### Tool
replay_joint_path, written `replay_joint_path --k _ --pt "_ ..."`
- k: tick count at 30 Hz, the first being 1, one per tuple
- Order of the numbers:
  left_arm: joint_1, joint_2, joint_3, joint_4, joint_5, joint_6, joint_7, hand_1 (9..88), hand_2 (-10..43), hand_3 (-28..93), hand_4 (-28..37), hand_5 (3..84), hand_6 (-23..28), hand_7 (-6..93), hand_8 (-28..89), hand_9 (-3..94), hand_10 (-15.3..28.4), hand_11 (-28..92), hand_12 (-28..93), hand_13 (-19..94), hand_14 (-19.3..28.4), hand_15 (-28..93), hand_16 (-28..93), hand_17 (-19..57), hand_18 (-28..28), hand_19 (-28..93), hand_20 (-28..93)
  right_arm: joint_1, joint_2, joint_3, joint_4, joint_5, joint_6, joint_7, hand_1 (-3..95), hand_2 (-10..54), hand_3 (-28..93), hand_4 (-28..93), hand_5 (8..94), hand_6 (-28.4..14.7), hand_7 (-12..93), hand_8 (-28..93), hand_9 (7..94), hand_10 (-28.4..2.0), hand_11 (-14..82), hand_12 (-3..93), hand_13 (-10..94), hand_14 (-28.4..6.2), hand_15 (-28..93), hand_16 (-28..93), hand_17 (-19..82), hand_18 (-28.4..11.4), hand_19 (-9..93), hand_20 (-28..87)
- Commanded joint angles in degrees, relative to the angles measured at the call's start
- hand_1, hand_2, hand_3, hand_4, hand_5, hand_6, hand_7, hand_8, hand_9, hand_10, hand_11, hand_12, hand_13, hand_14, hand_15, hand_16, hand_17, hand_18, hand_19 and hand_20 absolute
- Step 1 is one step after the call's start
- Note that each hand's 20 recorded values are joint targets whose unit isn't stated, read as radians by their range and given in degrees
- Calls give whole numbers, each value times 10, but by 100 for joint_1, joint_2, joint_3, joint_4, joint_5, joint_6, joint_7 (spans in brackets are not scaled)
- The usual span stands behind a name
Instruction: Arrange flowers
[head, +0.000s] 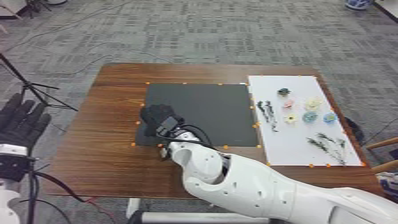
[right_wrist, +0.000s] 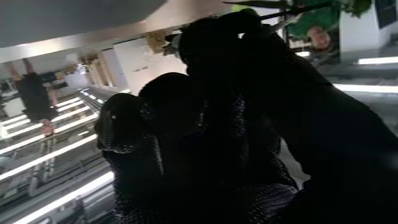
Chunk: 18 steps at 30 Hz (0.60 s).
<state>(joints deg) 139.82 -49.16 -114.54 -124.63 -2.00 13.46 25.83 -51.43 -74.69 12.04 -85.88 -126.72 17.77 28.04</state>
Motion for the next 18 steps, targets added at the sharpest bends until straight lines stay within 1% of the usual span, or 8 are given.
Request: replay_joint_path --k 1,6,9,10,14,15,17,18 --pt "-46 146 67 24 14 -90 -17 201 199 638 -283 354 77 74 -62 309 137 112 125 215 129 216 -31 -23 85 186 109 9 -76 -63 174 -196 -361 139 551 -95 789 -166 612 -10 735 174 883 -76 231 549 793 -45 561 545 488 -235 932 412" --pt "-144 132 96 53 70 -97 -130 200 196 648 -283 354 77 74 -62 309 137 113 125 215 129 217 -32 -23 85 186 109 -63 -109 -64 285 -257 -425 233 552 -95 788 -173 611 -10 734 174 884 -73 229 544 794 -44 560 543 488 -235 932 412" --pt "-175 132 123 63 82 -103 -150 199 194 657 -283 353 78 74 -62 308 136 113 124 215 129 218 -32 -22 84 186 109 -59 -121 -107 360 -306 -502 267 556 -95 786 -185 611 -9 733 173 884 -72 226 539 795 -43 559 540 487 -234 932 411" --pt "-187 164 139 73 67 -105 -141 200 192 659 -283 353 78 75 -62 308 136 113 124 215 129 218 -32 -22 84 186 109 -56 -117 -122 382 -313 -517 268 557 -95 786 -189 611 -8 733 171 884 -71 225 537 795 -42 558 538 487 -234 932 410" --pt "-224 153 146 79 75 -89 -158 203 189 663 -283 353 77 76 -62 308 135 114 124 215 128 219 -33 -22 84 186 109 -104 -139 -90 431 -298 -539 335 562 -95 783 -208 611 -5 728 165 886 -69 218 527 796 -43 557 535 487 -234 932 408" --pt "-203 147 139 67 75 -82 -153 204 189 663 -283 353 77 76 -63 308 135 114 125 215 128 220 -33 -22 84 186 109 -136 -143 -58 439 -337 -569 324 563 -95 783 -210 611 -5 728 164 887 -68 217 525 796 -43 557 534 487 -234 932 407" --pt "-278 163 176 93 85 -101 -169 206 189 662 -283 354 78 77 -63 308 135 114 125 215 128 220 -33 -22 84 186 109 -100 -129 -80 448 -314 -558 380 566 -95 782 -217 611 -4 728 162 887 -67 215 521 797 -42 556 532 488 -233 932 405" --pt "-263 160 171 81 87 -87 -160 207 188 662 -283 353 78 77 -63 308 135 114 125 215 128 220 -33 -22 84 186 109 -129 -146 -39 454 -306 -596 366 565 -95 783 -218 611 -4 728 161 888 -67 214 520 798 -42 556 531 488 -233 932 405"
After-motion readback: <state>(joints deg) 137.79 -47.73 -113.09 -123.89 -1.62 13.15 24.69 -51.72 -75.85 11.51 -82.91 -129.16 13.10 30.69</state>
